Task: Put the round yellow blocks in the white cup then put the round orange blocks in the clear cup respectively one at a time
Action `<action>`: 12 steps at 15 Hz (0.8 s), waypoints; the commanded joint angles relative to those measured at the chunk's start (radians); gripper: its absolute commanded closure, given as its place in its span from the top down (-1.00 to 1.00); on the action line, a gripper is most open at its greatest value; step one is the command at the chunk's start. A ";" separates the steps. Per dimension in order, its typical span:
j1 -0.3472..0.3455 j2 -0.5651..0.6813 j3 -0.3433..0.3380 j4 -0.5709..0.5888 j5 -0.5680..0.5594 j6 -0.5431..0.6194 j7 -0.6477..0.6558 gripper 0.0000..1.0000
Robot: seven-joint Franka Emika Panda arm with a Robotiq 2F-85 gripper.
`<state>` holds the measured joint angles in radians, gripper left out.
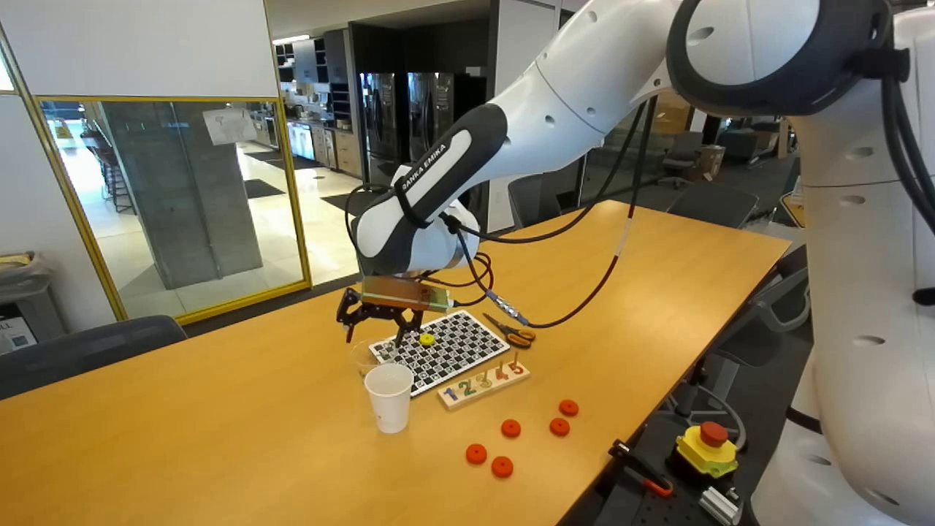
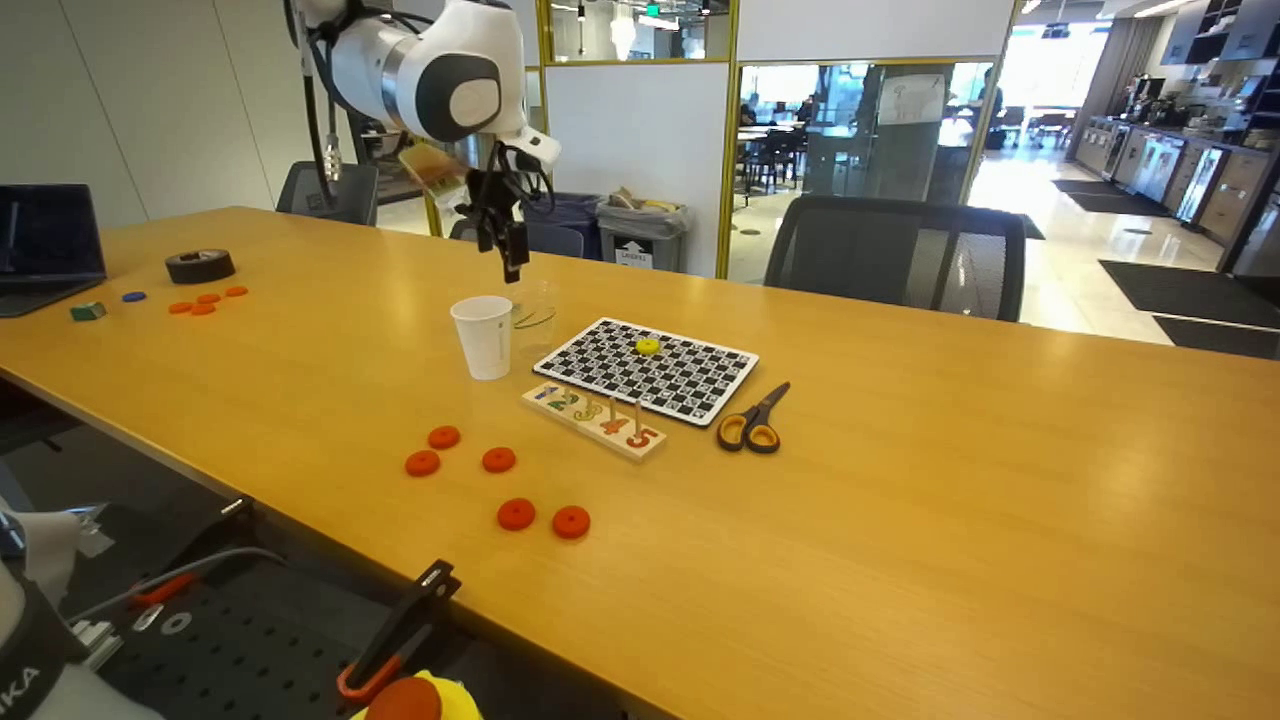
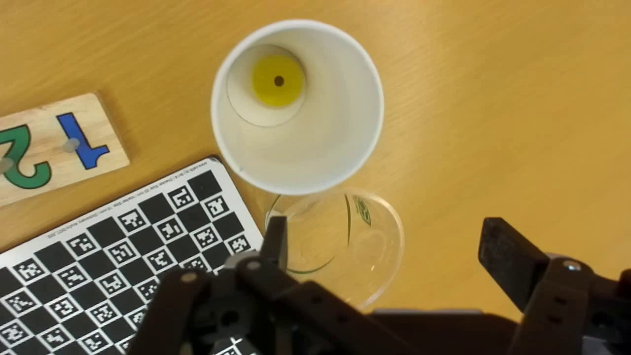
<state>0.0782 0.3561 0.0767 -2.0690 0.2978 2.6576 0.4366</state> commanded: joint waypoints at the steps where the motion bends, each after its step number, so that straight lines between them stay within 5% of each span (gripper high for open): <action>1: 0.022 0.035 -0.058 0.109 0.016 -0.044 0.164 1.00; 12: 0.009 0.190 -0.197 0.193 0.014 0.052 0.620 1.00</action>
<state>0.0764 0.4888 -0.0873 -1.9243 0.3001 2.6778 0.9365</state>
